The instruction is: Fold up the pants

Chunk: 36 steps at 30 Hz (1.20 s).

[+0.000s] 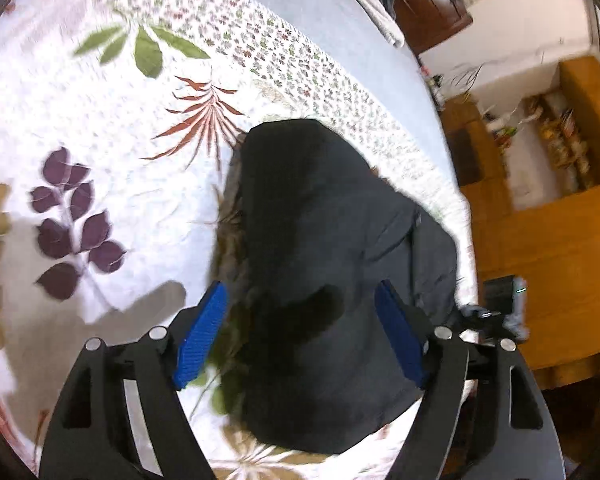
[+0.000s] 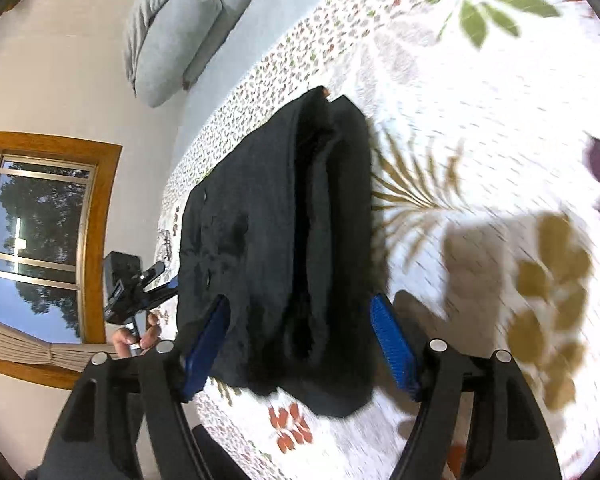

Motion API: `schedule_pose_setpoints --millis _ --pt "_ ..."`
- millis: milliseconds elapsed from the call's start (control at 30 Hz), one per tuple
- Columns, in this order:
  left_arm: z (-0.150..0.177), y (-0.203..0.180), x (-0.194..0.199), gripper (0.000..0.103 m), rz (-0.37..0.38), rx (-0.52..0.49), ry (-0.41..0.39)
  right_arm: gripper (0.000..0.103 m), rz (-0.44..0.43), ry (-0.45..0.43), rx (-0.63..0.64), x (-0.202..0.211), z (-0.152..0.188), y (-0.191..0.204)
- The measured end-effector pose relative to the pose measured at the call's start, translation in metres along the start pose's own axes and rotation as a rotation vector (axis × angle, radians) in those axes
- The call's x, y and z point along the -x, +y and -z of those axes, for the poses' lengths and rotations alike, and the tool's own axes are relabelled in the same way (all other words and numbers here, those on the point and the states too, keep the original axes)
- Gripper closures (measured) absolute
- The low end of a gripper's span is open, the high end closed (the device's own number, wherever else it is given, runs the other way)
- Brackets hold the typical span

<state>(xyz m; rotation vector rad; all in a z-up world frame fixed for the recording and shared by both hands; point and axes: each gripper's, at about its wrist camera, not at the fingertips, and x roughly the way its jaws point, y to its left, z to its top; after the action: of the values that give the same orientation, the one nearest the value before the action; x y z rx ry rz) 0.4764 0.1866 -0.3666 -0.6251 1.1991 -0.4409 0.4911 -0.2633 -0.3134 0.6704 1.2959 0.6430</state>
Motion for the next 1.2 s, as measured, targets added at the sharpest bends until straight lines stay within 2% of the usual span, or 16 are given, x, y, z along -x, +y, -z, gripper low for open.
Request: schedule_pose_setpoints --millis 67,100,167,300,367,467,533,567,667,867,933,1000,1067,1200 --pt "0.005 -0.008 -0.003 0.028 -0.036 -0.018 0.012 0.029 0.013 0.004 0.010 -0.001 0.009 0.002" --pt "0.009 -0.010 -0.009 0.028 -0.091 -0.033 0.027 0.029 0.032 0.008 0.012 -0.004 0.008 0.001" --pt "0.016 -0.006 -0.016 0.027 -0.131 -0.041 0.044 0.029 0.055 0.007 -0.004 -0.012 0.007 -0.002" --pt "0.022 0.009 -0.021 0.027 -0.122 0.012 0.052 0.027 0.066 0.003 -0.056 -0.017 0.011 -0.019" --pt "0.026 0.014 -0.016 0.028 -0.095 0.038 0.043 0.027 0.050 -0.002 -0.066 -0.018 0.011 -0.016" --pt "0.027 0.009 0.000 0.027 -0.040 0.045 -0.016 0.025 0.027 -0.030 -0.063 -0.007 0.017 -0.013" --pt "0.033 0.002 0.022 0.013 -0.030 0.045 -0.086 0.023 0.021 -0.073 -0.052 0.004 0.022 -0.003" --pt "0.039 -0.001 0.037 0.013 -0.024 0.043 -0.134 0.020 0.023 -0.095 -0.048 0.012 0.027 0.001" --pt "0.055 -0.014 0.067 0.012 -0.012 0.027 -0.195 0.017 0.045 -0.162 -0.024 0.033 0.045 0.018" --pt "0.113 -0.072 0.127 0.009 -0.164 -0.105 -0.273 0.011 0.127 -0.279 0.063 0.073 0.103 0.066" --pt "0.134 -0.090 0.143 0.006 -0.221 -0.140 -0.294 0.009 0.193 -0.309 0.106 0.092 0.130 0.083" --pt "0.160 -0.117 0.160 0.006 -0.339 -0.190 -0.305 0.005 0.257 -0.357 0.152 0.106 0.161 0.111" --pt "0.178 -0.137 0.174 0.004 -0.400 -0.232 -0.333 0.004 0.302 -0.388 0.210 0.117 0.190 0.135" --pt "0.222 -0.184 0.211 0.003 -0.444 -0.295 -0.393 0.004 0.405 -0.416 0.315 0.133 0.239 0.179"
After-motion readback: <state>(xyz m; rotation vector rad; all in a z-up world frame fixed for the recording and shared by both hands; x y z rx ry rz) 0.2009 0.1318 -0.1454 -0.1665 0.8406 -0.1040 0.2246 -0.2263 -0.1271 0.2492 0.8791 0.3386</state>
